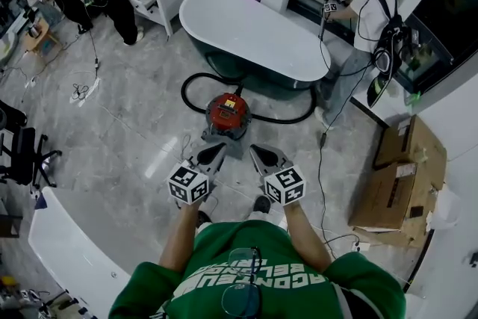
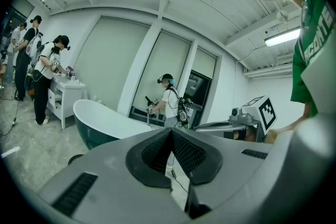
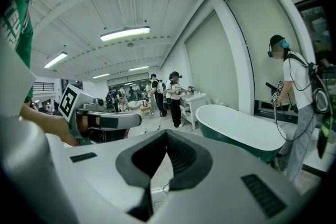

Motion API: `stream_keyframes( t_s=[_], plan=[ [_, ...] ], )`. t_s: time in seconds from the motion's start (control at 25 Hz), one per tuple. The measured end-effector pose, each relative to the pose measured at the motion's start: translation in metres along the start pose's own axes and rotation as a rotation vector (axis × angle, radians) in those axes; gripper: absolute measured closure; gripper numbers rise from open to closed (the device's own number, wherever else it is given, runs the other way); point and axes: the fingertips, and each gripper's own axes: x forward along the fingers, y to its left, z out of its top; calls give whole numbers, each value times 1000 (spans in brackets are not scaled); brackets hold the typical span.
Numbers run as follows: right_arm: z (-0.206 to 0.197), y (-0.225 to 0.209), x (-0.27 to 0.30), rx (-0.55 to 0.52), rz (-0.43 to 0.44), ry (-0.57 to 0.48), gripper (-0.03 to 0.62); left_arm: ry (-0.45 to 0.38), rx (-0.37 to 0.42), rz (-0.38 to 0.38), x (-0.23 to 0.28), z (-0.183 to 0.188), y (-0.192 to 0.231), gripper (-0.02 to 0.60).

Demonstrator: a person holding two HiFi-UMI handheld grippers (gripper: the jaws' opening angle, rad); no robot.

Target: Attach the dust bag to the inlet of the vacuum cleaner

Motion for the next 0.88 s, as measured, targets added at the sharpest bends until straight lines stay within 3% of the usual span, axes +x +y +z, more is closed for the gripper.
stream_keyframes(
  t_s=[0.88],
  plan=[
    [-11, -1, -16, 17, -15, 7, 586, -7, -10, 28, -12, -5, -15, 578]
  ],
)
